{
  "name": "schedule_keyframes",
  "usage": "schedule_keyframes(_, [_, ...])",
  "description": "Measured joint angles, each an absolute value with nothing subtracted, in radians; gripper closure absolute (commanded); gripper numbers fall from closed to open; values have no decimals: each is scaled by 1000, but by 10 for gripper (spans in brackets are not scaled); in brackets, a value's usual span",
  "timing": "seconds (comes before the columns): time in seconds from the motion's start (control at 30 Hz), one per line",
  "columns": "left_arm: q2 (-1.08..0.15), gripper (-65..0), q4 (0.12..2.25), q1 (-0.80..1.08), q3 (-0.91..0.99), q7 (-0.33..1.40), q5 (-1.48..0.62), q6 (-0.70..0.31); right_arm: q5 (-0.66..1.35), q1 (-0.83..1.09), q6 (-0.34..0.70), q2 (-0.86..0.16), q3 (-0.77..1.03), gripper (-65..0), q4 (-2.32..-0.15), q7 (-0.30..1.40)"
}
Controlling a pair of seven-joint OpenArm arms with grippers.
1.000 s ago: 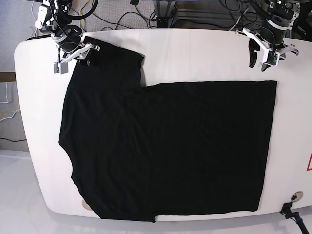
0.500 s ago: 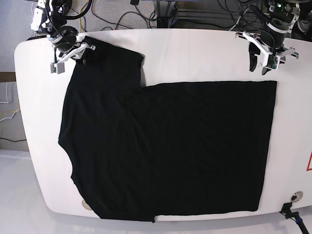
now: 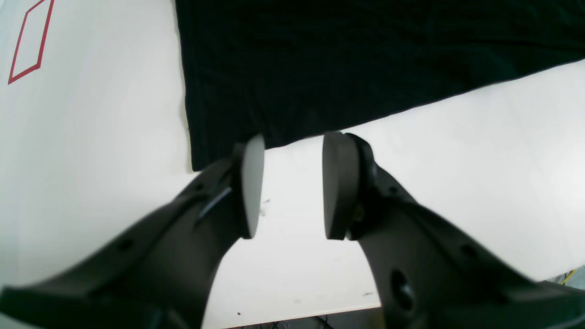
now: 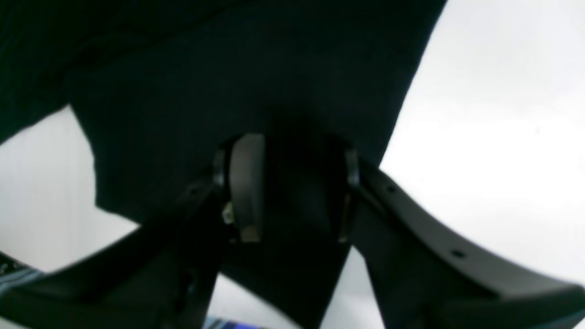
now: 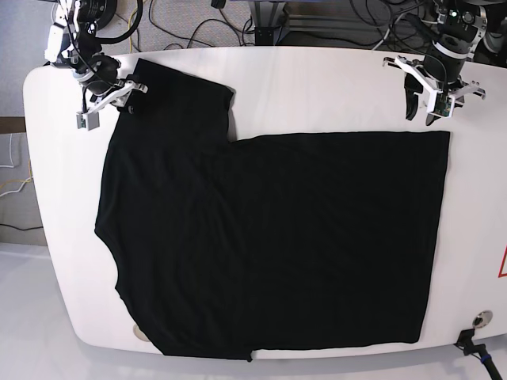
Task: Fold the T-shirt properly
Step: 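Close the right gripper on the shirt corner by the sleeve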
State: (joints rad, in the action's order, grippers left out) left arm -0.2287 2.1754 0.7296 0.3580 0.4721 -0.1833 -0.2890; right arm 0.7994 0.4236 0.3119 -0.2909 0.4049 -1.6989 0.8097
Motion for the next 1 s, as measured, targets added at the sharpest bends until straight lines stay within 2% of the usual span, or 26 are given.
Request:
schedule_keyframes(0.27, [-228, -202, 2176, 731, 357, 475, -181, -289, 798, 384, 315, -300, 419, -206, -1636, 801])
schedule_keyframes(0.3, [-228, -198, 2176, 731, 357, 475, -181, -289, 801, 384, 315, -299, 426, -176, -1634, 801])
schedule_keyframes(0.4, [-228, -201, 2176, 731, 357, 476, -180, -289, 805, 389, 311, -303, 447, -12, -1633, 801])
schedule_keyframes(0.43, [-228, -200, 2176, 731, 357, 476, -181, -289, 805, 391, 311, -304, 447, 0, -1633, 801])
schedule_keyframes(0.83, [-226, -208, 2190, 734, 362, 479, -181, -296, 790, 413, 300, -302, 441, -3, -1644, 831])
schedule_keyframes(0.9, [-207, -208, 2040, 690, 369, 422, -233, -315, 788, 400, 304, -287, 441, -3, -1647, 832])
schedule_keyframes(0.93, [-189, -208, 2003, 712, 355, 564, -154, -289, 791, 400, 306, -285, 438, -3, -1648, 833])
schedule_keyframes(1.0, [-197, -208, 2012, 739, 359, 514, -192, -319, 790, 394, 311, -279, 437, -3, -1649, 841])
